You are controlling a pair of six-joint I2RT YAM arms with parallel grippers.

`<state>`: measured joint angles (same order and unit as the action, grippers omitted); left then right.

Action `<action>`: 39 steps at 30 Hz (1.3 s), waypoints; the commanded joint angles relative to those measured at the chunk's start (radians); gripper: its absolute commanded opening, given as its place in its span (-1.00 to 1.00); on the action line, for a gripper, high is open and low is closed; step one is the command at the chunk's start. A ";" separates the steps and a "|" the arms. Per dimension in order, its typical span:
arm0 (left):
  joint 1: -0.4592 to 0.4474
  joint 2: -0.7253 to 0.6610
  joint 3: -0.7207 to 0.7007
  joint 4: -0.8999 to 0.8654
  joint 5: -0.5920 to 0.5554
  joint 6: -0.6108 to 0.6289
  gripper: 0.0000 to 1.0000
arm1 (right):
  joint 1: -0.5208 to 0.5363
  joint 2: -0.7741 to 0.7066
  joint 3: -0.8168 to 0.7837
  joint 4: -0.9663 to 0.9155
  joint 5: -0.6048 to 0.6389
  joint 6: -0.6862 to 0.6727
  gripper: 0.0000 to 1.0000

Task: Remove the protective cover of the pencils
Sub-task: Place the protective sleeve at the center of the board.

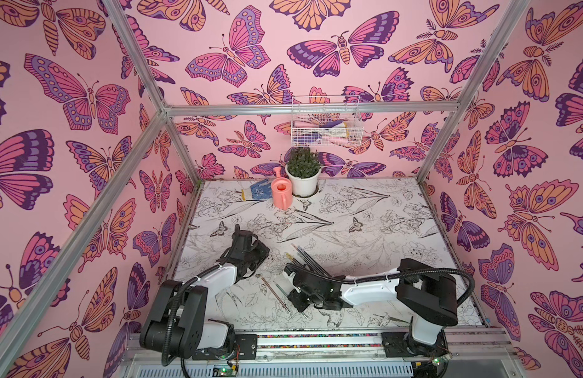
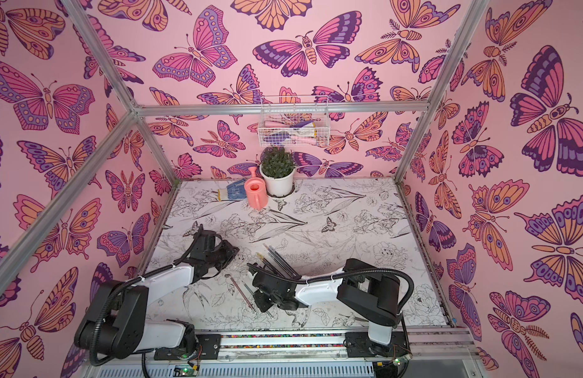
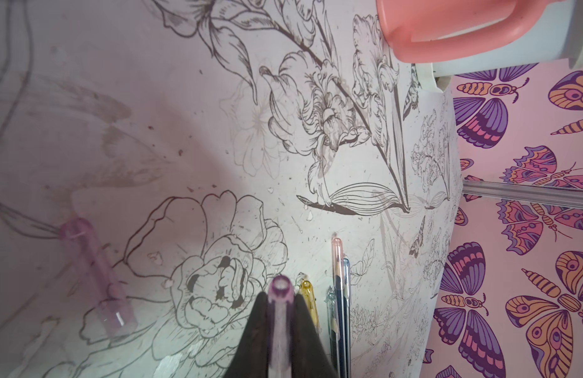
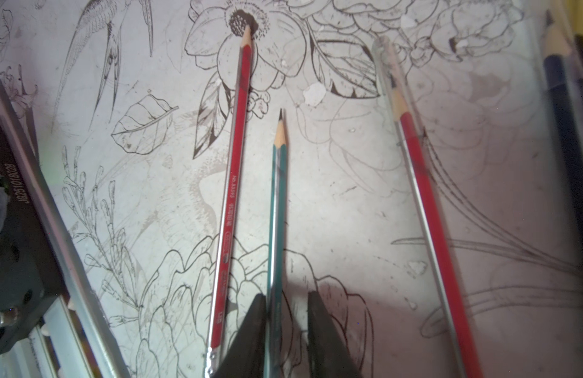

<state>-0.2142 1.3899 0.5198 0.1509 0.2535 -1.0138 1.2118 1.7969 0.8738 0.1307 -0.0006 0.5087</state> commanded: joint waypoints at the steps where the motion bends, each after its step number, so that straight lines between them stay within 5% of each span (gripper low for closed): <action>1: 0.006 0.032 0.013 0.002 -0.009 0.018 -0.84 | 0.006 -0.023 0.024 -0.046 0.019 0.001 -0.47; 29: 0.017 0.137 0.088 -0.099 -0.071 0.065 -0.54 | 0.006 -0.093 0.021 -0.084 0.028 -0.023 -0.45; 39: 0.017 0.104 0.088 -0.116 -0.061 0.060 -0.54 | -0.006 -0.297 -0.025 -0.173 0.126 -0.062 -0.35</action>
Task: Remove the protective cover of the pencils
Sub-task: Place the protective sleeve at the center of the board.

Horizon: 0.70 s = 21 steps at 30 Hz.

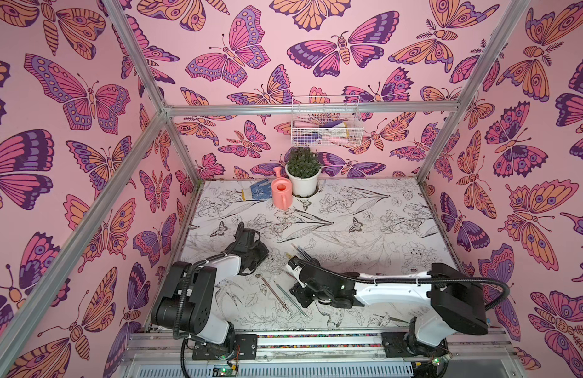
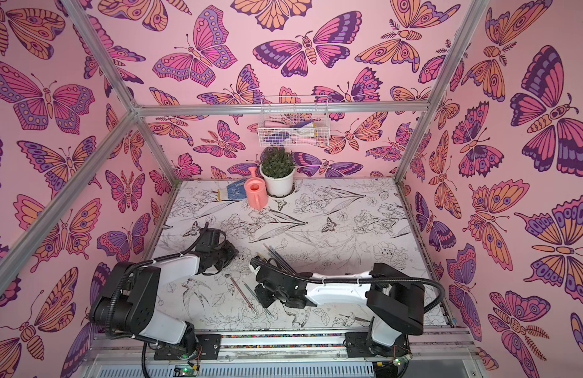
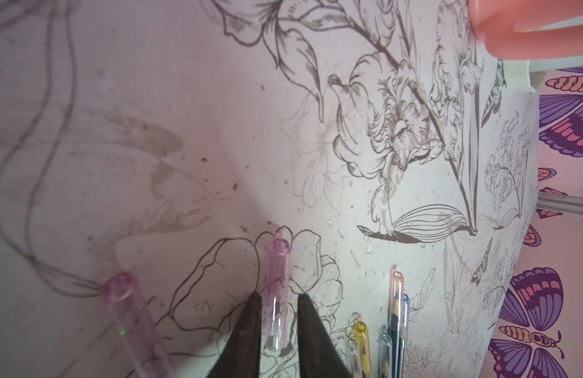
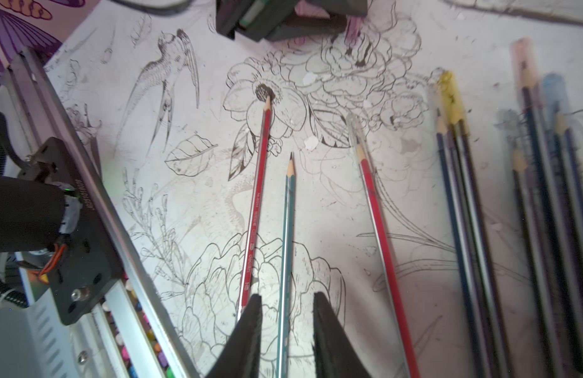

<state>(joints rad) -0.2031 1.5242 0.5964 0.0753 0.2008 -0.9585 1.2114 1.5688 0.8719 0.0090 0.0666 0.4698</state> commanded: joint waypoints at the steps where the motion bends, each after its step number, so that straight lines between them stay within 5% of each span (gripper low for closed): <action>1: 0.006 -0.039 0.011 -0.046 -0.005 0.003 -0.54 | -0.012 -0.090 -0.036 -0.057 0.071 -0.022 -0.34; 6: 0.006 -0.120 0.011 -0.080 0.012 -0.001 -0.35 | -0.073 -0.163 -0.104 -0.062 0.052 -0.014 -0.29; 11: 0.006 -0.199 0.011 -0.130 0.020 -0.034 0.30 | -0.096 -0.159 -0.138 -0.046 0.015 -0.008 -0.28; 14: 0.007 -0.235 0.017 -0.171 0.020 -0.056 0.51 | -0.098 -0.126 -0.137 -0.041 0.001 -0.009 -0.27; 21: 0.026 -0.305 0.020 -0.246 0.044 -0.120 0.51 | -0.105 -0.025 -0.109 -0.033 -0.021 -0.008 -0.24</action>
<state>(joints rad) -0.1909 1.2388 0.6022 -0.1017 0.2207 -1.0340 1.1141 1.5162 0.7292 -0.0223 0.0643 0.4641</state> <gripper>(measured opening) 0.755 0.378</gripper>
